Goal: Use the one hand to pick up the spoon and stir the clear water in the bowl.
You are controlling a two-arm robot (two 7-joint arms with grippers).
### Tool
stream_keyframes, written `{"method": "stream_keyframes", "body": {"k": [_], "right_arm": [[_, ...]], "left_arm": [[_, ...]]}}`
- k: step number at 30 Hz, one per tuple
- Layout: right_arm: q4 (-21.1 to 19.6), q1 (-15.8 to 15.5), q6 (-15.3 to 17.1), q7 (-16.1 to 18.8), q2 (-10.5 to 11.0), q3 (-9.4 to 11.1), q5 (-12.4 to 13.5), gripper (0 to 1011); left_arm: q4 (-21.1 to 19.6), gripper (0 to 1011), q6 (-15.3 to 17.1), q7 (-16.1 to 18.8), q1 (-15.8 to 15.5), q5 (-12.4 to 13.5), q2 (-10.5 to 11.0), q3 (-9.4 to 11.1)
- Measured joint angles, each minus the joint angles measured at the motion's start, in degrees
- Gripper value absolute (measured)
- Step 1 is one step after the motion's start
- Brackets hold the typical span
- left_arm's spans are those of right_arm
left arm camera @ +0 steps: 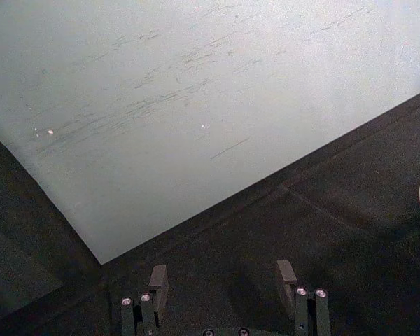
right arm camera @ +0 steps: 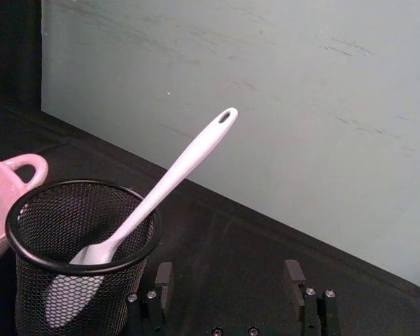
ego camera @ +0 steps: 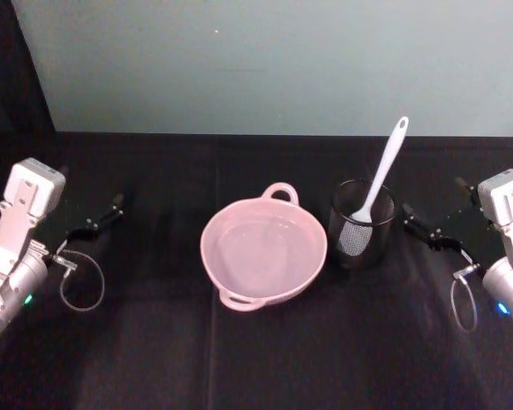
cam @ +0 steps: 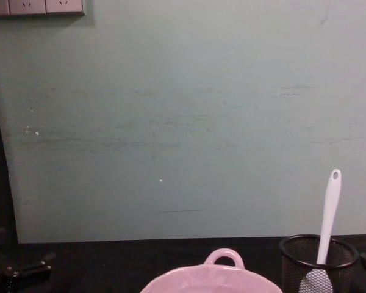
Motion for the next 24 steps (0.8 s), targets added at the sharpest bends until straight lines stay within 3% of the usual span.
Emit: {"method": "stream_keyframes", "body": {"k": [15,19,24], "right_arm": [[0.00,0.00,0.01,0.00,0.00,0.00,0.01,1003],[-0.60,-0.08,0.72,0.03,0.74,0.22,-1.27,1003],[-3.68,-1.71,3.31,0.06,2.84,2.36,-1.78,1003]], "left_arm": [[0.00,1011,0.00,0.00,0.00,0.00,0.00,0.00],[0.00,1011,0.00,0.00,0.00,0.00,0.00,0.00],[0.00,1011,0.00,0.00,0.00,0.00,0.00,0.00]]}}
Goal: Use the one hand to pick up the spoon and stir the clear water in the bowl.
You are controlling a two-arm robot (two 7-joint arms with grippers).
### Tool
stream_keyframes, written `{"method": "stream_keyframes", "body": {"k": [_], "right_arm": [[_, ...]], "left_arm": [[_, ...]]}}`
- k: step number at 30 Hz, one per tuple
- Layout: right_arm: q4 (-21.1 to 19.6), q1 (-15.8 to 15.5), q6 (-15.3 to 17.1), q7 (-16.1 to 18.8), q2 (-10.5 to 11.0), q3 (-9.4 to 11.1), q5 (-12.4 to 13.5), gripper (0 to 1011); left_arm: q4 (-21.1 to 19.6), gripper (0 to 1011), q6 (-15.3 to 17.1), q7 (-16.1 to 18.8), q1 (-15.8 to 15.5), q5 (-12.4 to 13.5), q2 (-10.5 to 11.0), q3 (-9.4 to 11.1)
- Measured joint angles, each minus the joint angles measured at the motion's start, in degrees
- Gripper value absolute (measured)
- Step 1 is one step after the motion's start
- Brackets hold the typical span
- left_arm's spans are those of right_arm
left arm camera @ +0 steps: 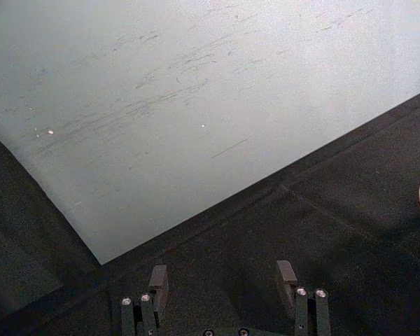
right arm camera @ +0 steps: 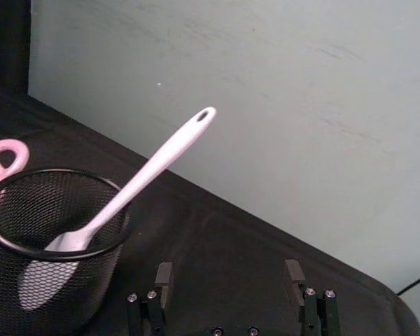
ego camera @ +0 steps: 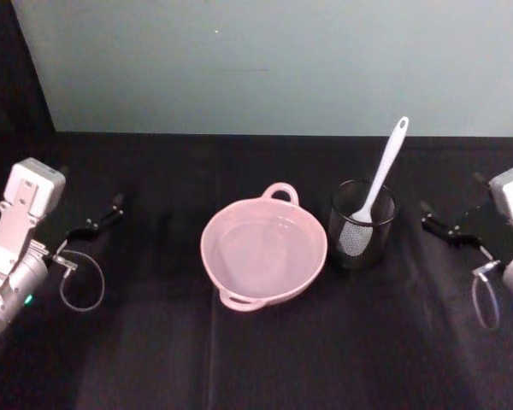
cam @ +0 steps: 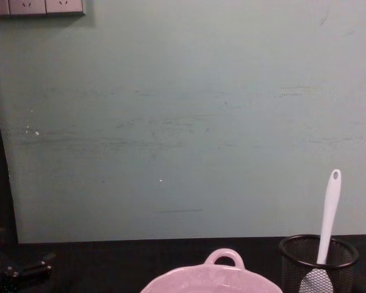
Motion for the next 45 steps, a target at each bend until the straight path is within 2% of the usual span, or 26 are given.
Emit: {"method": "stream_keyframes", "body": {"k": [3,6,7,9,10,12,13,15,16,18,20,21,22,24,28,29,31,37,41,45], "right_arm": [[-1.43,-0.97,0.34,0.64,0.79,1.29,1.17,1002],[-3.75,-2.66,0.81,3.22,1.68,4.05,5.47,1002],[-4.91,-3.47,1.49,5.26,1.89,5.75,9.05,1002],[-6.04,-4.18,2.64,7.22,1.93,7.43,12.64,1002],[-6.99,-4.70,4.12,9.07,1.87,9.07,16.26,1002],[-7.68,-4.95,5.84,10.88,1.67,10.47,19.67,1003],[-8.18,-4.98,7.92,12.64,1.36,11.80,22.95,1003],[-8.35,-4.74,10.05,14.20,0.89,12.96,25.99,1002],[-8.28,-4.29,12.29,15.55,0.38,13.83,28.85,1003],[-7.83,-3.60,14.79,17.05,-0.32,14.63,31.96,1002],[-6.28,-1.69,20.01,19.06,-1.70,15.54,38.58,1002],[-5.69,-1.04,21.38,19.33,-2.10,15.67,40.11,1002],[-5.69,-1.04,21.38,19.33,-2.10,15.67,40.11,1002],[-3.67,1.40,25.69,20.10,-3.41,15.54,44.61,1002],[-0.99,4.66,29.27,20.55,-4.80,14.14,47.71,1002],[-0.99,4.66,29.27,20.55,-4.80,14.14,47.71,1002],[1.45,7.44,30.79,20.52,-5.72,12.46,48.37,1002],[5.97,11.89,31.29,20.77,-6.81,9.30,47.71,1002],[9.29,14.83,30.38,22.42,-7.30,6.99,46.67,1002],[11.26,16.41,29.55,23.91,-7.65,5.53,46.34,1002]], "left_arm": [[0.00,1011,0.00,0.00,0.00,0.00,0.00,0.00],[0.00,1011,0.00,0.00,0.00,0.00,0.00,0.00],[0.00,1011,0.00,0.00,0.00,0.00,0.00,0.00],[0.00,1011,0.00,0.00,0.00,0.00,0.00,0.00],[0.00,1011,0.00,0.00,0.00,0.00,0.00,0.00],[0.00,1011,0.00,0.00,0.00,0.00,0.00,0.00],[0.00,1011,0.00,0.00,0.00,0.00,0.00,0.00],[0.00,1011,0.00,0.00,0.00,0.00,0.00,0.00],[0.00,1011,0.00,0.00,0.00,0.00,0.00,0.00],[0.00,1011,0.00,0.00,0.00,0.00,0.00,0.00],[0.00,1011,0.00,0.00,0.00,0.00,0.00,0.00],[0.00,1011,0.00,0.00,0.00,0.00,0.00,0.00],[0.00,1011,0.00,0.00,0.00,0.00,0.00,0.00],[0.00,1011,0.00,0.00,0.00,0.00,0.00,0.00],[0.00,1011,0.00,0.00,0.00,0.00,0.00,0.00],[0.00,1011,0.00,0.00,0.00,0.00,0.00,0.00],[0.00,1011,0.00,0.00,0.00,0.00,0.00,0.00],[0.00,1011,0.00,0.00,0.00,0.00,0.00,0.00],[0.00,1011,0.00,0.00,0.00,0.00,0.00,0.00],[0.00,1011,0.00,0.00,0.00,0.00,0.00,0.00]]}}
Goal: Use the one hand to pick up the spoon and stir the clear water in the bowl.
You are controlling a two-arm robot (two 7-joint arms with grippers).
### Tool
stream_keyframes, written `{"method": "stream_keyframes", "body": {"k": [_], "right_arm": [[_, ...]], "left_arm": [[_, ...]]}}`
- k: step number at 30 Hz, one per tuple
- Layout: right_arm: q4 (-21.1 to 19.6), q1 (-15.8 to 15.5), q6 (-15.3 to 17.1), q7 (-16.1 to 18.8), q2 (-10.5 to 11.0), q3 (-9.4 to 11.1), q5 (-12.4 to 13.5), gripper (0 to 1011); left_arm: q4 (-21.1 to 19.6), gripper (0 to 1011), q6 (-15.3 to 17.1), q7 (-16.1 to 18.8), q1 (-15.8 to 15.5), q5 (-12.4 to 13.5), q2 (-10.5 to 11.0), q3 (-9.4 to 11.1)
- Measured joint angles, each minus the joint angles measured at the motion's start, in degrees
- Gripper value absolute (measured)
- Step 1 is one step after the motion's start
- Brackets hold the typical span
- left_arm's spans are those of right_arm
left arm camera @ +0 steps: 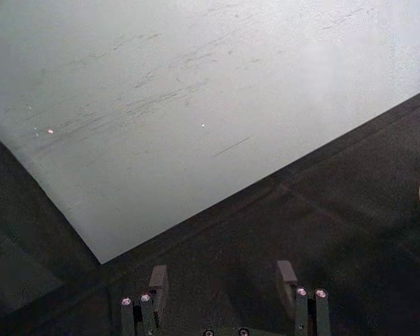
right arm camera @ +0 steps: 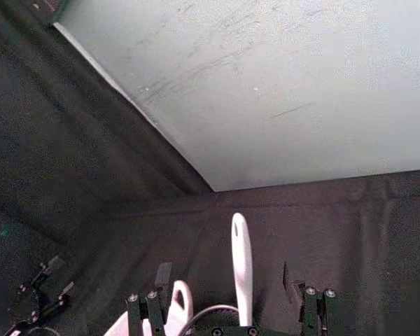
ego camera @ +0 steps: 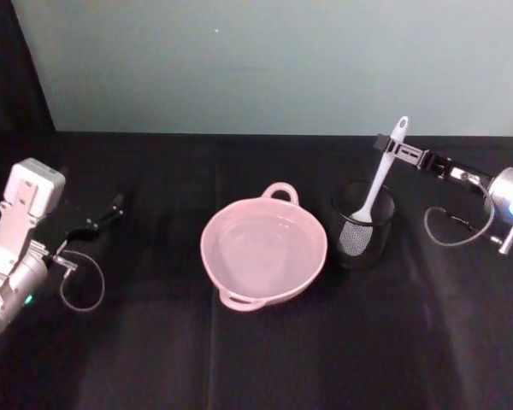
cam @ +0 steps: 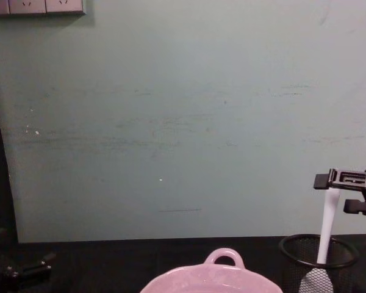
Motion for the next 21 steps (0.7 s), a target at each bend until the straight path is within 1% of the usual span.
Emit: {"method": "stream_keyframes", "body": {"k": [7,15,19,20,21], "right_arm": [[2.38,1.37,-1.49,1.71,-0.51,-1.80,-0.01,1002],[2.20,1.32,-1.43,1.68,-0.47,-1.63,-0.02,1003],[2.09,1.27,-1.35,1.61,-0.45,-1.57,-0.04,953],[2.07,1.25,-1.31,1.59,-0.45,-1.54,-0.04,914],[2.06,1.24,-1.31,1.58,-0.44,-1.52,-0.04,899]], "left_arm": [[0.00,1011,0.00,0.00,0.00,0.00,0.00,0.00],[0.00,1011,0.00,0.00,0.00,0.00,0.00,0.00],[0.00,1011,0.00,0.00,0.00,0.00,0.00,0.00],[0.00,1011,0.00,0.00,0.00,0.00,0.00,0.00],[0.00,1011,0.00,0.00,0.00,0.00,0.00,0.00]]}}
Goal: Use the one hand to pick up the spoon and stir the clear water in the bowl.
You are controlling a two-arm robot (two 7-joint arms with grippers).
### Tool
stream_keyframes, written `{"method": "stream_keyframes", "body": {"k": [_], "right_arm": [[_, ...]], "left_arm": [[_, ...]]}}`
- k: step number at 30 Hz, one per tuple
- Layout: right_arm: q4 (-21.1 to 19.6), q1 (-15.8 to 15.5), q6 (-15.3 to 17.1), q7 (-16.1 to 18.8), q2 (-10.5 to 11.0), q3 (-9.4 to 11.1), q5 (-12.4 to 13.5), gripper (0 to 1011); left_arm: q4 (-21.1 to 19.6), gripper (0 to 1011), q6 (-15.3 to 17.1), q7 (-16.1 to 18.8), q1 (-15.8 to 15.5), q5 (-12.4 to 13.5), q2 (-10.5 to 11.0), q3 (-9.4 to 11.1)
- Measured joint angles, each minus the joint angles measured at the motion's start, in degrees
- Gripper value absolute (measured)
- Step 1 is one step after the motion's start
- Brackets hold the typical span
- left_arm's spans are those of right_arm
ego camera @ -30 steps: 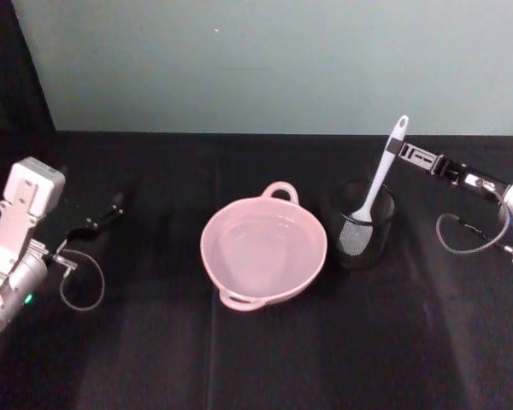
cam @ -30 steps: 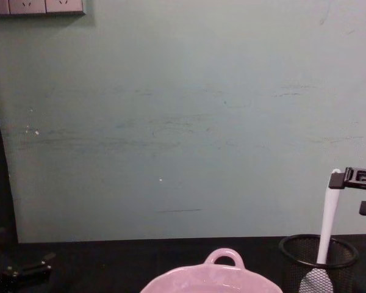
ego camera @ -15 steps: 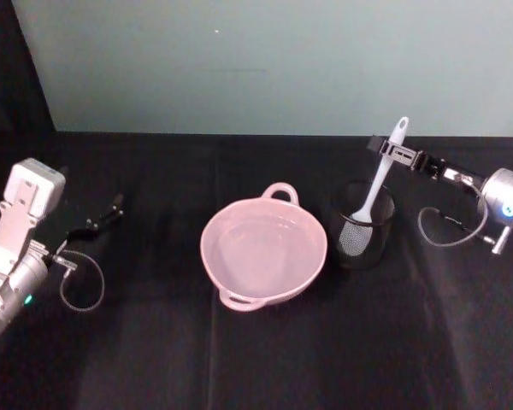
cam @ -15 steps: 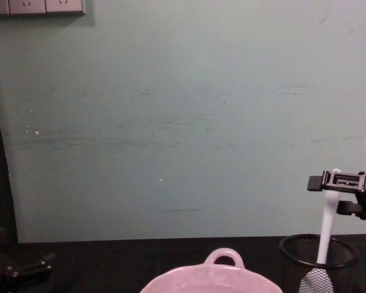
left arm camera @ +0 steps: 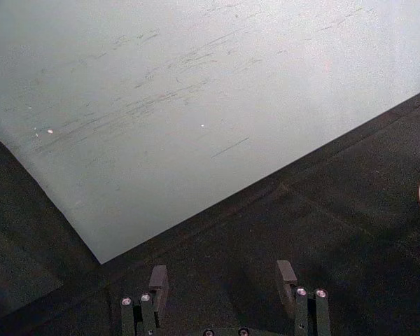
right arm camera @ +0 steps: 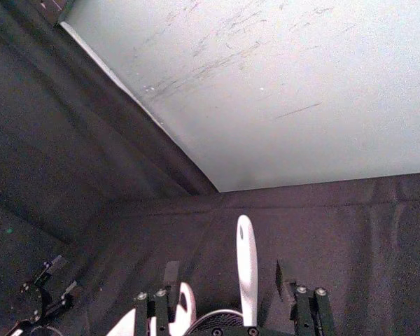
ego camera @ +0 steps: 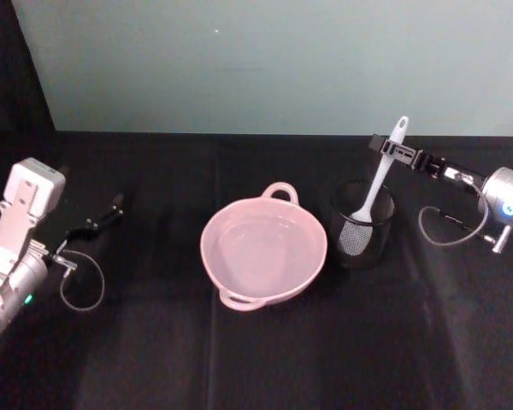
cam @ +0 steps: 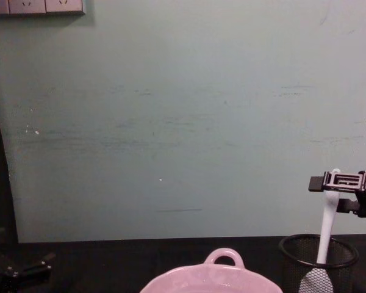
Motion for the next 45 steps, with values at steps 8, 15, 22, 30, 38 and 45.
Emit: {"method": "stream_keyframes", "body": {"k": [8,15,22,30,38,45], "right_arm": [[-0.10,-0.04,0.08,-0.06,0.03,0.08,0.00,682],[-0.14,-0.08,0.13,-0.09,0.06,0.13,0.00,447],[-0.18,-0.11,0.18,-0.11,0.07,0.16,0.00,217],[-0.20,-0.11,0.18,-0.19,0.07,0.16,0.00,121],[-8.64,-2.01,-6.78,-1.90,4.39,-1.15,-5.32,122],[-16.68,-2.21,-10.28,-3.01,8.50,-1.16,-9.92,122]], "left_arm": [[0.00,1011,0.00,0.00,0.00,0.00,0.00,0.00],[0.00,1011,0.00,0.00,0.00,0.00,0.00,0.00],[0.00,1011,0.00,0.00,0.00,0.00,0.00,0.00],[0.00,1011,0.00,0.00,0.00,0.00,0.00,0.00],[0.00,1011,0.00,0.00,0.00,0.00,0.00,0.00],[0.00,1011,0.00,0.00,0.00,0.00,0.00,0.00]]}}
